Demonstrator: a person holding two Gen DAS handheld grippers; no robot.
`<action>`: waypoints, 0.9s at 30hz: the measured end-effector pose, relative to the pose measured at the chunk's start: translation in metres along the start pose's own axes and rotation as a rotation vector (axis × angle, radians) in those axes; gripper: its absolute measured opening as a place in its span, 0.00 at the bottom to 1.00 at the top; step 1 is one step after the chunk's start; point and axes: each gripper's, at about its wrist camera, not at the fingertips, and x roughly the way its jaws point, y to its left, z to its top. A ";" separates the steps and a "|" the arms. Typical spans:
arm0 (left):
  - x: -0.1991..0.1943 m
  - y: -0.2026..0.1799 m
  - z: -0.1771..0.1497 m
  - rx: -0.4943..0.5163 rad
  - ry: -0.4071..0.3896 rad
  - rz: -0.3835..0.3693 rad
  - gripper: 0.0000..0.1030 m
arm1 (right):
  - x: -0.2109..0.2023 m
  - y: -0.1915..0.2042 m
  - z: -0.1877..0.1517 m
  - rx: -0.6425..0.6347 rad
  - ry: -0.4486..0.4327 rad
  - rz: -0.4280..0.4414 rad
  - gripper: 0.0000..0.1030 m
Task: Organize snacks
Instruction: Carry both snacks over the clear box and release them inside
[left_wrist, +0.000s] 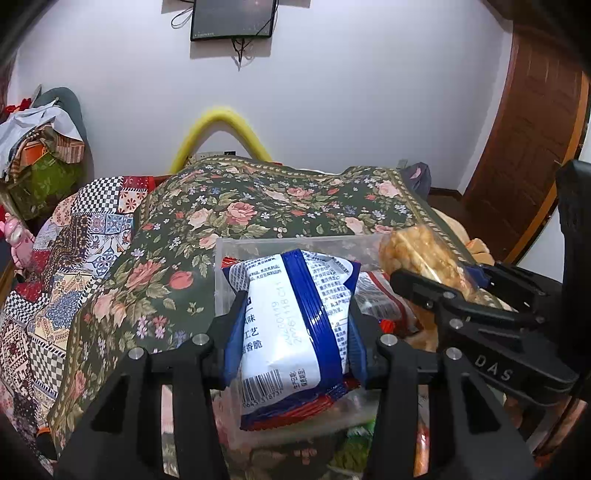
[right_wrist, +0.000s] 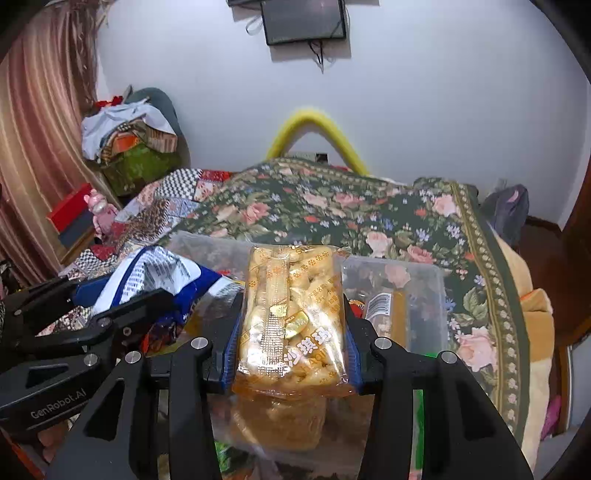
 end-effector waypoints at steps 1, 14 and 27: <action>0.005 0.001 0.001 -0.001 0.005 0.002 0.46 | 0.004 -0.001 0.000 0.005 0.012 0.004 0.41; 0.022 -0.002 0.000 0.035 0.003 0.045 0.53 | 0.015 0.000 0.000 -0.008 0.036 -0.009 0.42; -0.044 -0.001 -0.021 0.015 -0.043 -0.050 0.53 | -0.056 0.004 -0.033 0.001 -0.040 0.020 0.48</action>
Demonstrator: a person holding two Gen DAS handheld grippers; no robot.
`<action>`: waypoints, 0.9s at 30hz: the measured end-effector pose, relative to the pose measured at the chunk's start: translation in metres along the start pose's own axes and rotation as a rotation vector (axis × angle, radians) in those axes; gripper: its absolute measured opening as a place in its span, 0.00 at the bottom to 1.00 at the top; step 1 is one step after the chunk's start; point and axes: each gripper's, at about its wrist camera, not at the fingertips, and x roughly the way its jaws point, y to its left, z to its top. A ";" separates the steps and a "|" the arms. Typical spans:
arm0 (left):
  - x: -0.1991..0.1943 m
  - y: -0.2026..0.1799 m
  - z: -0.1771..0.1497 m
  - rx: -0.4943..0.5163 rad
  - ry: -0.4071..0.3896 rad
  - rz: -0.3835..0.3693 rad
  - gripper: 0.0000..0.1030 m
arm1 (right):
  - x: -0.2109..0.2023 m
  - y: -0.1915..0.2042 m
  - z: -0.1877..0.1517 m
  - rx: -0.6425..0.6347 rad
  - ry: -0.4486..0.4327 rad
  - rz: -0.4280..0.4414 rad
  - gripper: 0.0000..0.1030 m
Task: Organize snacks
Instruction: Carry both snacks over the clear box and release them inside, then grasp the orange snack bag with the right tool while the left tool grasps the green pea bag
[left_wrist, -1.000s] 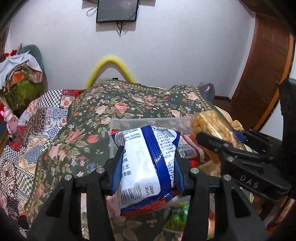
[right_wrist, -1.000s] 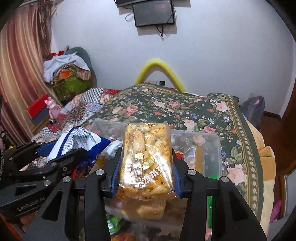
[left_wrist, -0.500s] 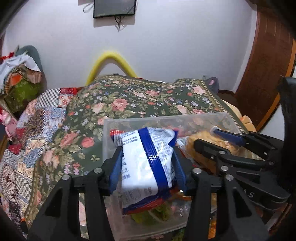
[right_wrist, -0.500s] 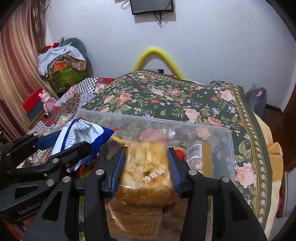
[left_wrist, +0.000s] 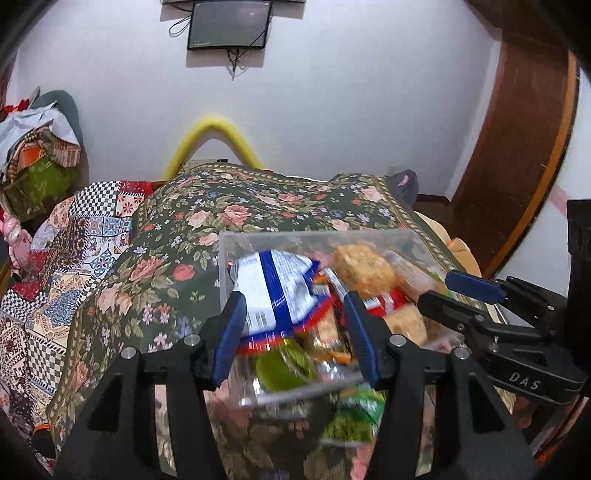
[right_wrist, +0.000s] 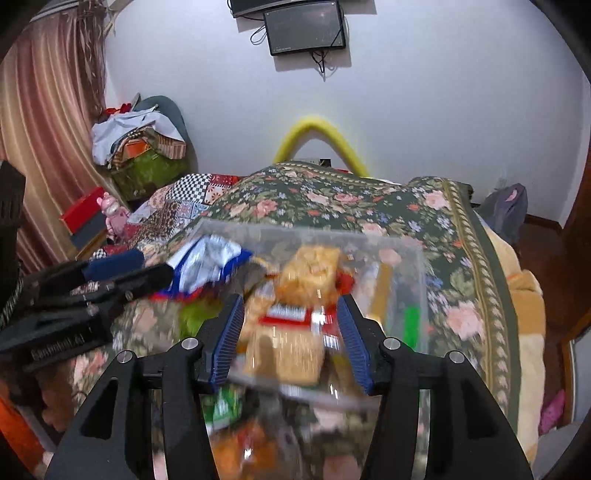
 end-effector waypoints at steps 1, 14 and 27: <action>-0.005 -0.002 -0.004 0.006 0.000 -0.003 0.53 | -0.005 0.001 -0.007 -0.002 0.008 0.000 0.47; -0.031 -0.003 -0.076 0.039 0.087 -0.044 0.53 | 0.001 0.008 -0.073 0.027 0.143 0.025 0.60; -0.007 -0.009 -0.095 0.028 0.167 -0.101 0.53 | 0.040 0.023 -0.085 -0.019 0.251 0.119 0.61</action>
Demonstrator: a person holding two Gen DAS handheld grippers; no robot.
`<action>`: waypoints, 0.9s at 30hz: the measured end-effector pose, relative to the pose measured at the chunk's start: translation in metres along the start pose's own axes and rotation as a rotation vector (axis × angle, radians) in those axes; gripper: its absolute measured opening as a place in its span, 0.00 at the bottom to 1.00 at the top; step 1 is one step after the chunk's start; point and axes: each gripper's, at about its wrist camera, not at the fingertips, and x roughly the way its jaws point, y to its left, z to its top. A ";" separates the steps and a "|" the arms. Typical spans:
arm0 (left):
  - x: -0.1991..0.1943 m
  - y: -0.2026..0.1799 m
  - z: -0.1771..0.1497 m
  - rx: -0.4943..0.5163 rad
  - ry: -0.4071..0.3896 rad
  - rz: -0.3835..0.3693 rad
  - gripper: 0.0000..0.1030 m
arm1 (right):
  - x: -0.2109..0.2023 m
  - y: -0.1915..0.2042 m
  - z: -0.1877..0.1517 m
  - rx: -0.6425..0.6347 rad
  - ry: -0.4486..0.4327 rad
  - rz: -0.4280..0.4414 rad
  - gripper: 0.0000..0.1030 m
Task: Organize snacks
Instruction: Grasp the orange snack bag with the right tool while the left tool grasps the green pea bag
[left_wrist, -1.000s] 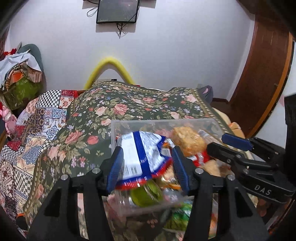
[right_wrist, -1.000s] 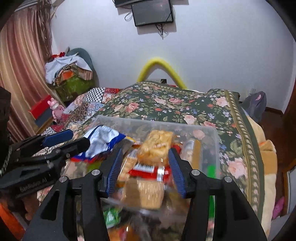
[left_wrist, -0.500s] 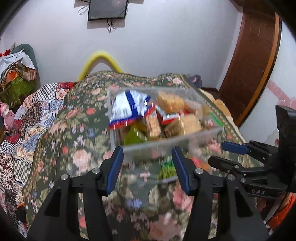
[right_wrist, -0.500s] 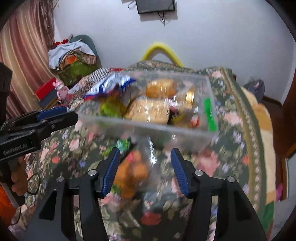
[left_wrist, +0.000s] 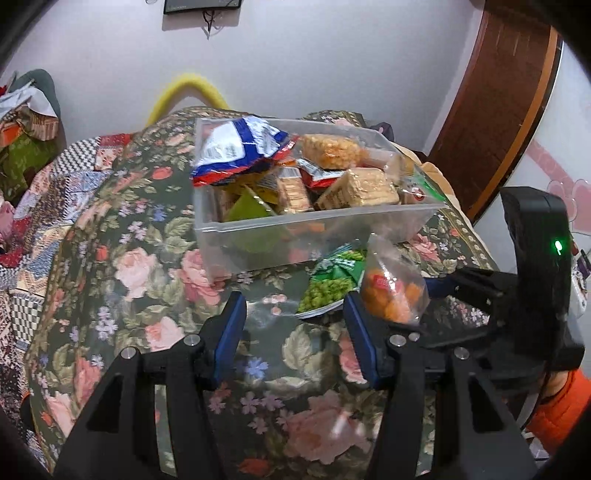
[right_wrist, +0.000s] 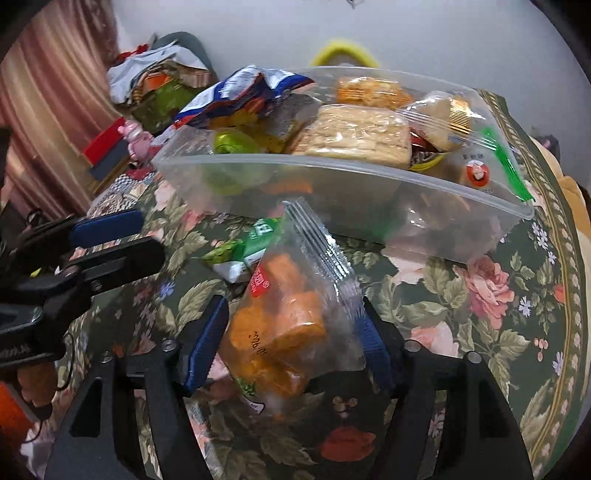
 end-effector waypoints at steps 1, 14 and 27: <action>0.001 -0.001 0.001 -0.001 0.004 -0.005 0.53 | -0.002 -0.002 -0.001 0.002 -0.003 0.009 0.60; 0.052 -0.037 0.003 0.045 0.111 -0.039 0.56 | -0.047 -0.046 -0.024 0.087 -0.082 -0.035 0.50; 0.077 -0.057 -0.003 0.167 0.077 0.021 0.47 | -0.052 -0.057 -0.031 0.123 -0.104 -0.034 0.50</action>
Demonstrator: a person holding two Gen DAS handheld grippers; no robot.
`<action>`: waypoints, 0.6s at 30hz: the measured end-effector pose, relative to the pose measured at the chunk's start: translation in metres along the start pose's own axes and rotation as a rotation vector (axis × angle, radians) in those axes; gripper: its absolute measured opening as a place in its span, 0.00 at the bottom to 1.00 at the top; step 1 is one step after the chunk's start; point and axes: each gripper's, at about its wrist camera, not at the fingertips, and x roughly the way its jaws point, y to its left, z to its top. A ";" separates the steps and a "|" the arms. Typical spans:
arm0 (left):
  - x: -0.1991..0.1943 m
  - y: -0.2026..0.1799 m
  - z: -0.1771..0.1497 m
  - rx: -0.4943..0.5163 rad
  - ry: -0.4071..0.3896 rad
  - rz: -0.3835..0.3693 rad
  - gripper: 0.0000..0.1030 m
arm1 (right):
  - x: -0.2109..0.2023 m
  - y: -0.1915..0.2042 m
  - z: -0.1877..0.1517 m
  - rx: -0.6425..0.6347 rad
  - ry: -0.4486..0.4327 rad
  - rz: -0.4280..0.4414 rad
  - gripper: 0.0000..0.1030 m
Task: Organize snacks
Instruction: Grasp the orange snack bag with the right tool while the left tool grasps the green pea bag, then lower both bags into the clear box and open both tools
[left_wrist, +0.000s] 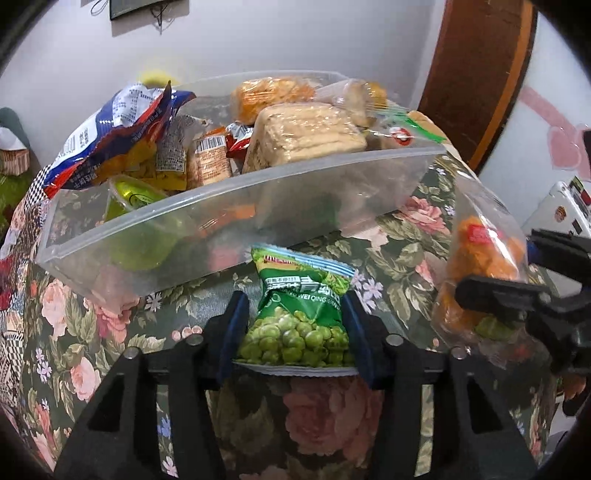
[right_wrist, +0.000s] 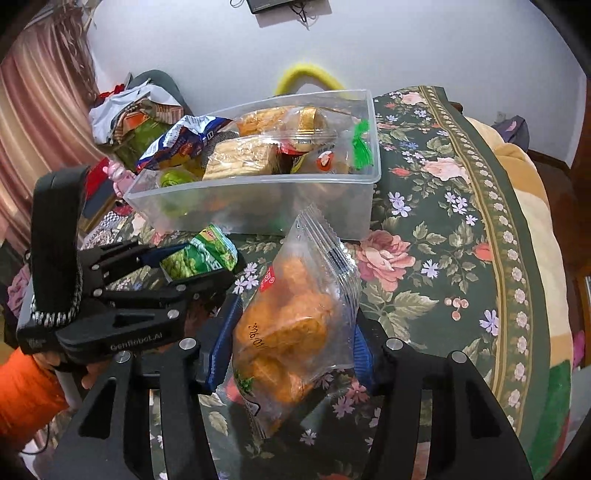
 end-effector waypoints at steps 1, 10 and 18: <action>-0.003 0.000 -0.001 0.002 -0.003 0.001 0.45 | -0.001 0.002 0.001 -0.003 -0.004 -0.001 0.50; -0.047 0.001 -0.005 -0.005 -0.082 0.010 0.31 | -0.012 0.011 0.017 -0.024 -0.052 0.008 0.50; -0.093 0.010 0.007 -0.049 -0.165 0.006 0.30 | -0.023 0.026 0.043 -0.059 -0.116 0.014 0.50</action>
